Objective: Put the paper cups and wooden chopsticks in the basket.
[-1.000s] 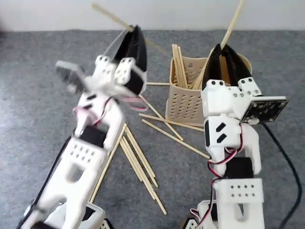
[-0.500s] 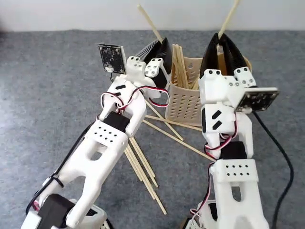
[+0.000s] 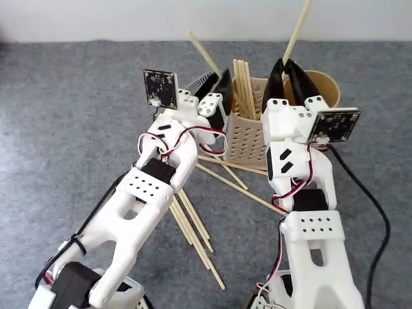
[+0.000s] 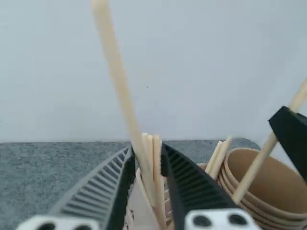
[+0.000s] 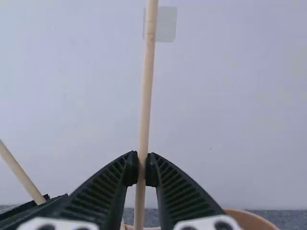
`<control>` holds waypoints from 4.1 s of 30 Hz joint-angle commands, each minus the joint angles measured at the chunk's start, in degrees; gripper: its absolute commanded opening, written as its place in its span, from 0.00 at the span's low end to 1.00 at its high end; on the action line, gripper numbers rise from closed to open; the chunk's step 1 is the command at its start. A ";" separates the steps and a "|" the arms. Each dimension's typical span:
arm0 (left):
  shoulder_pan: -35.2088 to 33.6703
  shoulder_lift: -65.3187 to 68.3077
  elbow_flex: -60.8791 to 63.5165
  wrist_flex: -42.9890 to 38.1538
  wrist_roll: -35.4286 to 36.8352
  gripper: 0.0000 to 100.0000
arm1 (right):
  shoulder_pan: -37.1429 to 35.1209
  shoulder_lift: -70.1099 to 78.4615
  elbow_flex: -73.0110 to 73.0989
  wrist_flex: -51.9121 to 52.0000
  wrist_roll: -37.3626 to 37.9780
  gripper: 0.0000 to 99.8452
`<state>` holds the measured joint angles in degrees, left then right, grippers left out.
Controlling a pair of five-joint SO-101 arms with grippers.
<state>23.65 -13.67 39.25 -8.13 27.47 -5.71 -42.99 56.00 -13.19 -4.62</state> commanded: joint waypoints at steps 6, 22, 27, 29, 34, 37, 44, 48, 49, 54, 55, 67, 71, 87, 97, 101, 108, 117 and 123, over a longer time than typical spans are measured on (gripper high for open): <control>0.35 -0.53 -10.07 22.24 -0.70 0.21 | -1.19 0.57 -0.62 6.02 -0.44 0.26; -1.32 -21.19 -27.38 49.76 1.05 0.21 | -3.56 -21.05 -6.24 28.62 -3.34 0.18; -5.71 -30.33 -27.47 59.43 -3.34 0.21 | -5.58 -21.23 -20.66 53.32 -9.58 0.15; -8.18 -32.18 -27.47 64.18 -5.54 0.21 | -8.66 -19.30 -24.44 61.23 -9.41 0.15; -15.30 -32.97 -27.21 77.36 -10.90 0.20 | -16.40 -11.56 -26.55 75.12 -9.32 0.14; -17.67 -32.88 -25.54 85.45 -14.68 0.20 | -19.91 -5.67 -26.46 80.75 -9.32 0.14; -26.37 -32.97 -13.32 87.74 -22.07 0.20 | -27.12 9.89 -23.91 82.95 -9.32 0.14; -32.70 -33.41 -5.67 84.13 -25.23 0.20 | -29.93 18.51 -19.43 72.92 -9.23 0.14; -34.46 -33.41 -4.09 82.90 -25.67 0.20 | -30.46 20.62 -18.73 69.93 -8.97 0.14; -40.88 -33.41 2.51 79.03 -28.84 0.20 | -32.84 32.22 -18.81 58.59 -5.71 0.14; -41.58 -33.41 3.65 78.51 -29.19 0.20 | -33.36 34.59 -19.52 57.27 -5.71 0.14; -44.31 -33.41 12.79 72.62 -29.19 0.20 | -34.15 55.43 -34.81 55.60 -5.63 0.14; -44.31 -33.41 14.11 70.77 -29.01 0.20 | -35.21 56.92 -36.22 55.52 -5.45 0.14; -44.31 -33.49 14.37 70.77 -28.92 0.20 | -36.35 50.59 -36.22 57.19 -2.73 0.14; -44.31 -33.49 14.37 70.77 -28.84 0.20 | -36.79 55.25 -36.31 58.24 -2.46 0.14; -44.31 -33.49 14.46 70.77 -28.84 0.20 | -34.51 57.89 -36.31 55.16 -2.29 0.14; -44.31 -33.49 14.46 70.86 -28.84 0.20 | -33.71 58.77 -36.31 54.99 0.18 0.10; -44.40 -33.49 15.34 70.86 -29.01 0.20 | -31.96 58.68 -36.31 57.10 1.85 0.01; -44.40 -33.49 15.34 70.86 -29.01 0.20 | -29.85 54.81 -36.04 61.76 1.85 0.01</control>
<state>-20.40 -45.76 55.08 63.52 -1.10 -38.68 15.30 20.66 45.54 -3.47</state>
